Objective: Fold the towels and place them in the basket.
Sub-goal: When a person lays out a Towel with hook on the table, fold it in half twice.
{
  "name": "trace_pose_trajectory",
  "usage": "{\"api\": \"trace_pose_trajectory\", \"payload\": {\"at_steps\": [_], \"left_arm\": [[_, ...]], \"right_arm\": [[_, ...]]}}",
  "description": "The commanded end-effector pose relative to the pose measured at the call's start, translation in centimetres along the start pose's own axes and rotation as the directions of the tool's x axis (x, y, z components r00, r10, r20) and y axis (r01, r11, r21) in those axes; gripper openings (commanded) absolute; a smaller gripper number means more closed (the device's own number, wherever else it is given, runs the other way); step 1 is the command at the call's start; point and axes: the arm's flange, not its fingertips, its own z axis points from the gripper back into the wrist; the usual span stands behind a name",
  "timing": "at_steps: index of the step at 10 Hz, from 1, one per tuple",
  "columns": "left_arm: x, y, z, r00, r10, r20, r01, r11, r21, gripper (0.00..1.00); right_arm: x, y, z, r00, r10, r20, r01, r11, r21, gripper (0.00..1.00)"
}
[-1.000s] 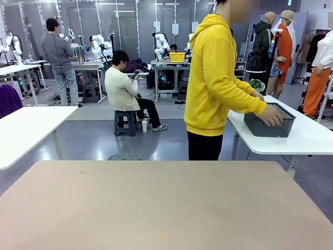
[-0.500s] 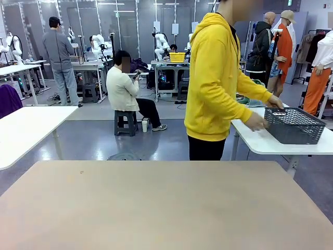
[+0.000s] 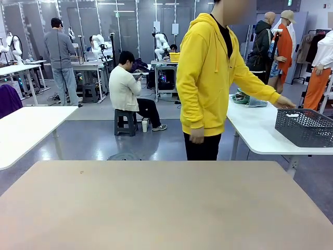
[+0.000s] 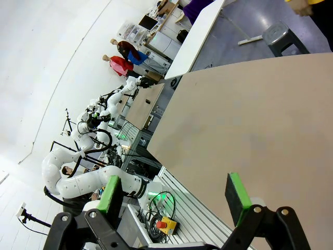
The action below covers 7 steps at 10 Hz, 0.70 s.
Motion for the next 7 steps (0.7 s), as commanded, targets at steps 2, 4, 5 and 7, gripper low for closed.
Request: {"api": "trace_pose_trajectory", "payload": {"at_steps": [2, 4, 5, 7], "left_arm": [[0.28, -0.22, 0.18, 1.000, -0.015, 0.000, 0.015, 1.000, -0.012, 1.00], [0.28, -0.22, 0.18, 1.000, -0.015, 0.000, 0.015, 1.000, -0.012, 1.00], [0.28, -0.22, 0.18, 1.000, -0.015, 0.000, 0.015, 1.000, -0.012, 1.00], [0.28, -0.22, 0.18, 1.000, -0.015, 0.000, 0.015, 1.000, -0.012, 1.00]], "right_arm": [[0.02, 0.05, 0.13, 1.000, 0.014, 0.000, -0.014, 1.000, 0.009, 1.00], [0.02, 0.05, 0.13, 1.000, 0.014, 0.000, -0.014, 1.000, 0.009, 1.00], [0.02, 0.05, 0.13, 1.000, 0.014, 0.000, -0.014, 1.000, 0.009, 1.00], [0.02, 0.05, 0.13, 1.000, 0.014, 0.000, -0.014, 1.000, 0.009, 1.00]]}}
